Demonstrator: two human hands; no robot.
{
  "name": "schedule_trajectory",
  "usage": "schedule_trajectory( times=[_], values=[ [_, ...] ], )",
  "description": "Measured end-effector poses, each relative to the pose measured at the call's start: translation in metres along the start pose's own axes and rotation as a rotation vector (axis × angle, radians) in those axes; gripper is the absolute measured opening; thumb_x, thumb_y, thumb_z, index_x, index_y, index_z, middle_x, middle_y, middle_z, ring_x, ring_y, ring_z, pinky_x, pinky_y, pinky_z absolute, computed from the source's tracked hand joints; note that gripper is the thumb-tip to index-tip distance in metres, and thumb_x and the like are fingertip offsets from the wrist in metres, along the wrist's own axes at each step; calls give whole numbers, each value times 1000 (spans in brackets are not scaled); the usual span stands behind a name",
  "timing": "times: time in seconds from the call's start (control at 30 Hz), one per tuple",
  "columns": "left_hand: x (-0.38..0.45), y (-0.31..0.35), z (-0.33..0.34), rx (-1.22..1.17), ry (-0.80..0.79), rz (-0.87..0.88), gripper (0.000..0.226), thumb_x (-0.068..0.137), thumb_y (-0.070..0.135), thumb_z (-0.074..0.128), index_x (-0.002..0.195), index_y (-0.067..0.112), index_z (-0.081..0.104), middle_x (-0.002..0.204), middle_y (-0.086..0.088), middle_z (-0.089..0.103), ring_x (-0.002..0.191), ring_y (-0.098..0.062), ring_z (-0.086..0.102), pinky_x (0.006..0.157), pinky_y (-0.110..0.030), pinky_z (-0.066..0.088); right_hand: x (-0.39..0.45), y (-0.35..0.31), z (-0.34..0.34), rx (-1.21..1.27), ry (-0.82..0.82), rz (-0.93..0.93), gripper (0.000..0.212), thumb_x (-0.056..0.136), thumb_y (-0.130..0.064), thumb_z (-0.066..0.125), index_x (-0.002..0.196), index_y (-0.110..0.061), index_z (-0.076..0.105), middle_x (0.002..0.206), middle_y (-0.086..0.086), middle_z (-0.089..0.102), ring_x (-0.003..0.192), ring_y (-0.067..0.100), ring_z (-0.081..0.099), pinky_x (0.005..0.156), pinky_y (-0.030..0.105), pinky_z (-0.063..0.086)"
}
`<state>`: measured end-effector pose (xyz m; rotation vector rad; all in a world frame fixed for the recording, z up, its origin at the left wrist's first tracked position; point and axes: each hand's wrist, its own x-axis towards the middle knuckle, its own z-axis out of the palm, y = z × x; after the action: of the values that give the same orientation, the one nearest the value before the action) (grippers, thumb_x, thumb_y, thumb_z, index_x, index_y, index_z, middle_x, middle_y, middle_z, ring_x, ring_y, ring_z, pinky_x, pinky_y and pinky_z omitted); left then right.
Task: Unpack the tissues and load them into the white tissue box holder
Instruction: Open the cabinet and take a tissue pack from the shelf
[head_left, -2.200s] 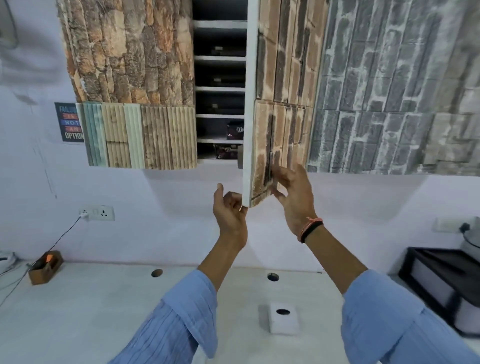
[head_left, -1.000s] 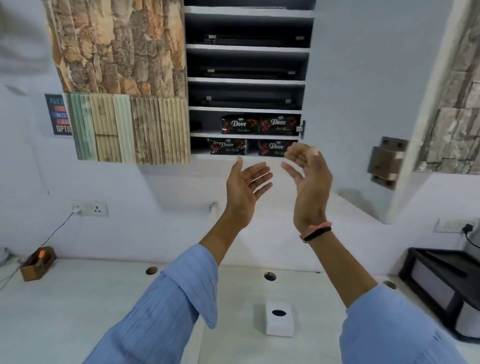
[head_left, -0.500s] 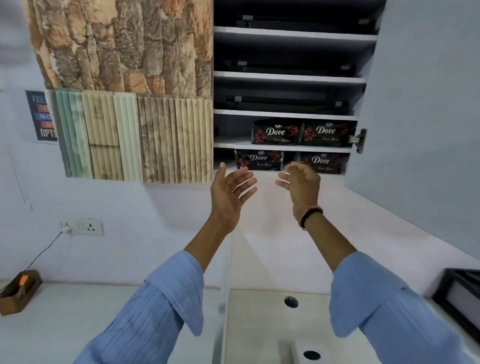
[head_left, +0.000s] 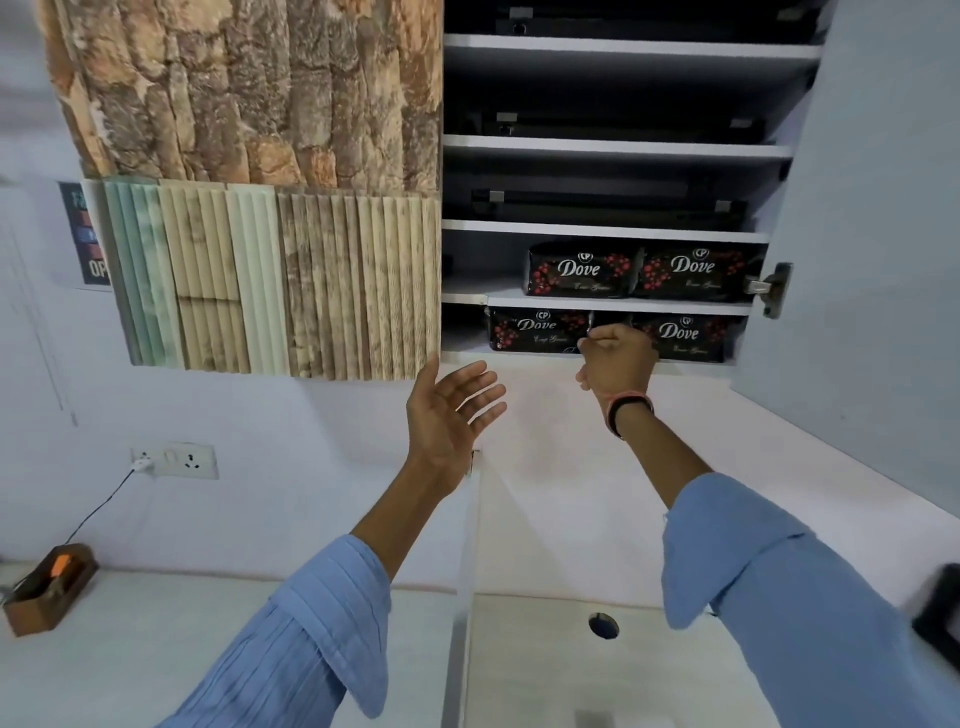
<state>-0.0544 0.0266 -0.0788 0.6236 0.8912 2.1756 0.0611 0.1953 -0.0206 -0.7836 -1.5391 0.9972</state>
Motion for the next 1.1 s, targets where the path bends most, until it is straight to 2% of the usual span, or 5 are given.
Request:
schedule_trajectory(
  times=[0.27,0.53,0.83,1.0,1.1],
  values=[
    [-5,-15,-2,-66,44,27,59,98,55,50,111,1,72,106,-15,72,99,-31,69,103,-48,51,-47,14,-32,52,79,-209,10,86,-20,72,94,-15,70,89,3,74,74,26,71,55,37,61],
    [-7,-31,1,-84,94,25,58,97,57,50,108,6,74,104,-11,74,100,-29,66,101,-45,49,-24,-30,-45,575,-319,629,58,80,-64,67,117,-20,56,116,12,55,110,33,58,97,56,53],
    [-16,-45,3,-130,119,3,60,95,60,51,114,7,72,113,-12,71,110,-31,63,105,-46,46,-21,-22,-26,617,-463,644,5,86,-9,62,89,-9,57,82,15,60,76,26,58,80,42,55],
    [-35,-74,6,-216,101,-25,77,87,73,54,125,7,67,130,-14,67,122,-31,63,112,-52,43,-52,25,-37,618,-481,555,41,58,-10,79,98,-1,74,97,20,63,93,31,56,81,42,50],
    [-52,-97,15,-303,129,-36,88,79,82,55,136,14,63,135,-13,68,129,-31,61,112,-55,41,-77,47,-50,647,-445,452,23,72,-6,78,94,-1,72,90,14,70,89,27,61,71,32,50]
  ],
)
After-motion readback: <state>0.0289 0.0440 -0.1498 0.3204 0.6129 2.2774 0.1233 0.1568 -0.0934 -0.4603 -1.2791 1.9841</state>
